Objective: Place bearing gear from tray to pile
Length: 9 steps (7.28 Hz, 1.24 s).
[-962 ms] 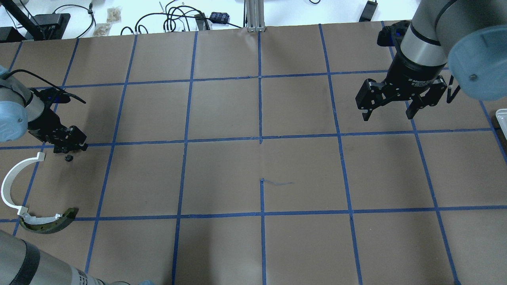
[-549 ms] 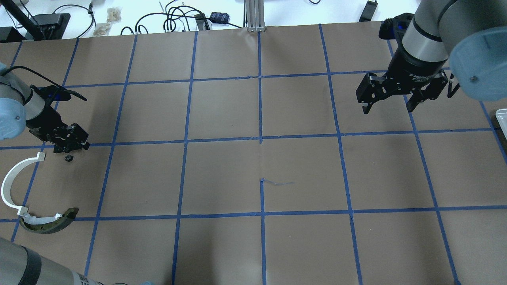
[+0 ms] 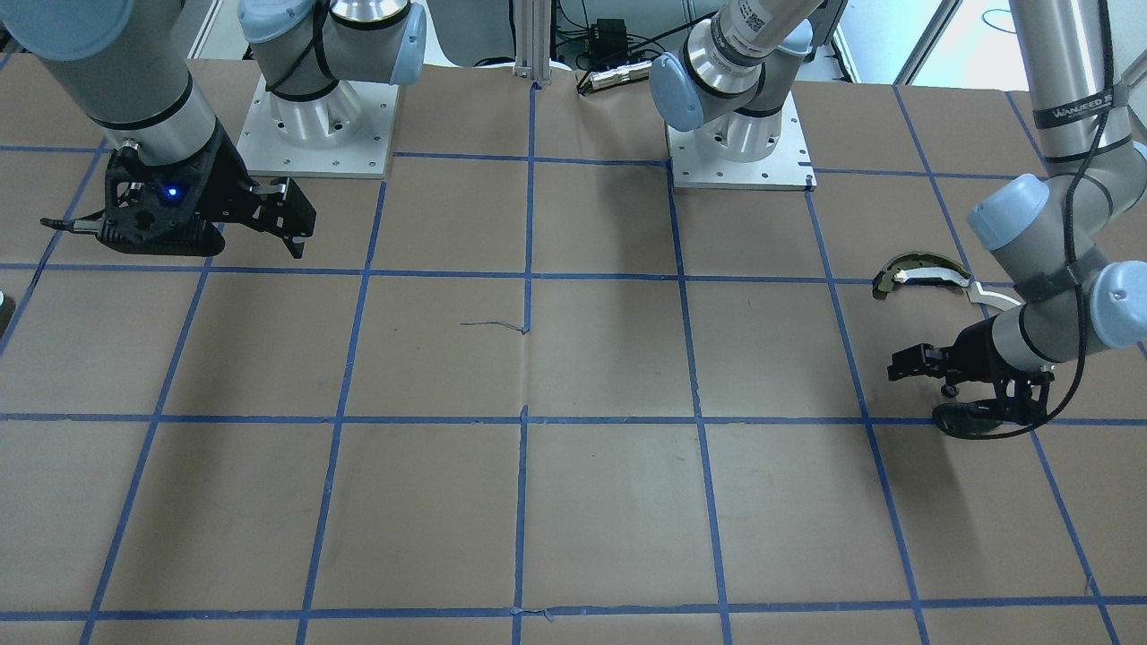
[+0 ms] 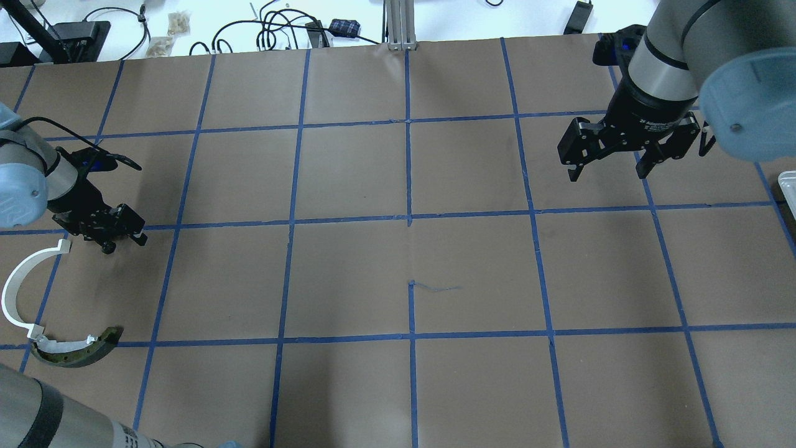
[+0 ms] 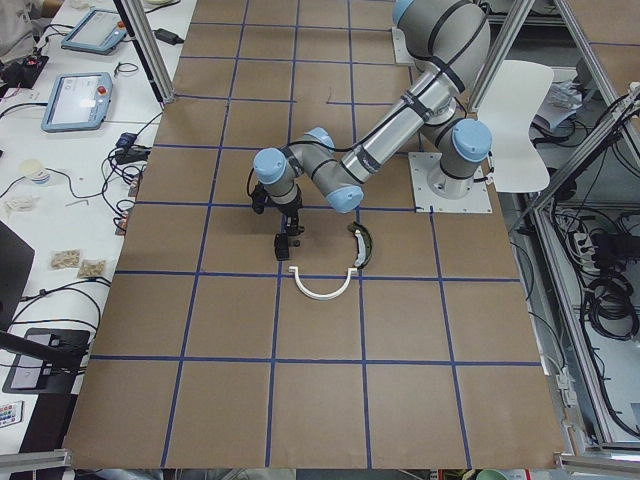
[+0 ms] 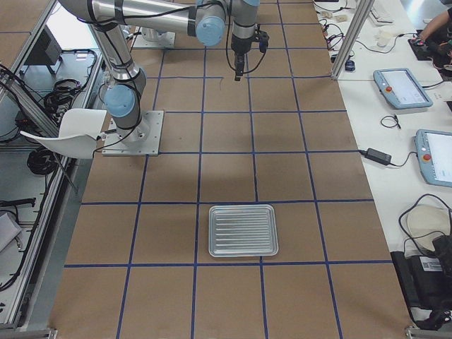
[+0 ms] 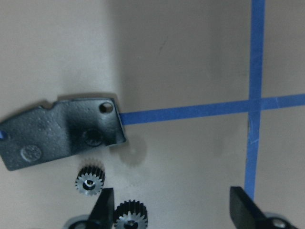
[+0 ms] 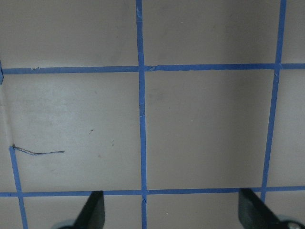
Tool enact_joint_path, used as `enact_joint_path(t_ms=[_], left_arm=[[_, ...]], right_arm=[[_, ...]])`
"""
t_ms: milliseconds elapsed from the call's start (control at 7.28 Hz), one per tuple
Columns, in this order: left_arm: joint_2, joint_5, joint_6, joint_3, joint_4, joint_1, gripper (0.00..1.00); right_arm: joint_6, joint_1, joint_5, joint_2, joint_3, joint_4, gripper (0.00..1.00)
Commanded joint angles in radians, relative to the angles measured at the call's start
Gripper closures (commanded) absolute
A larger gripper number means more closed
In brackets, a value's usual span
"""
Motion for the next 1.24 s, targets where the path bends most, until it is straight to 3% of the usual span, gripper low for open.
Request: enact_joint_path(t_ms=[0, 137, 275, 412, 824, 1099], left_arm=[[-0.005, -0.001, -0.022, -0.009, 0.004, -0.001, 0.38], [-0.004, 0.001, -0.020, -0.007, 0.005, -0.003, 0.79], [-0.005, 0.002, -0.022, -0.007, 0.005, -0.004, 0.86], [-0.007, -0.002, -0.028, -0.010, 0.005, -0.001, 0.09], [0.040, 0.004, -0.033, 0.034, -0.019, -0.025, 0.08], [0.117, -0.005, -0.119, 0.068, -0.114, -0.157, 0.08]], right_arm=[[0.000, 0.000, -0.004, -0.003, 0.009, 0.002, 0.00], [0.000, 0.000, -0.003, -0.008, 0.009, 0.000, 0.00], [0.001, 0.000, 0.004, 0.001, 0.018, -0.001, 0.00], [0.001, 0.000, 0.004, -0.005, 0.029, -0.004, 0.00], [0.001, 0.000, 0.011, -0.005, 0.011, -0.050, 0.00], [0.000, 0.000, 0.013, -0.008, 0.008, -0.077, 0.00]])
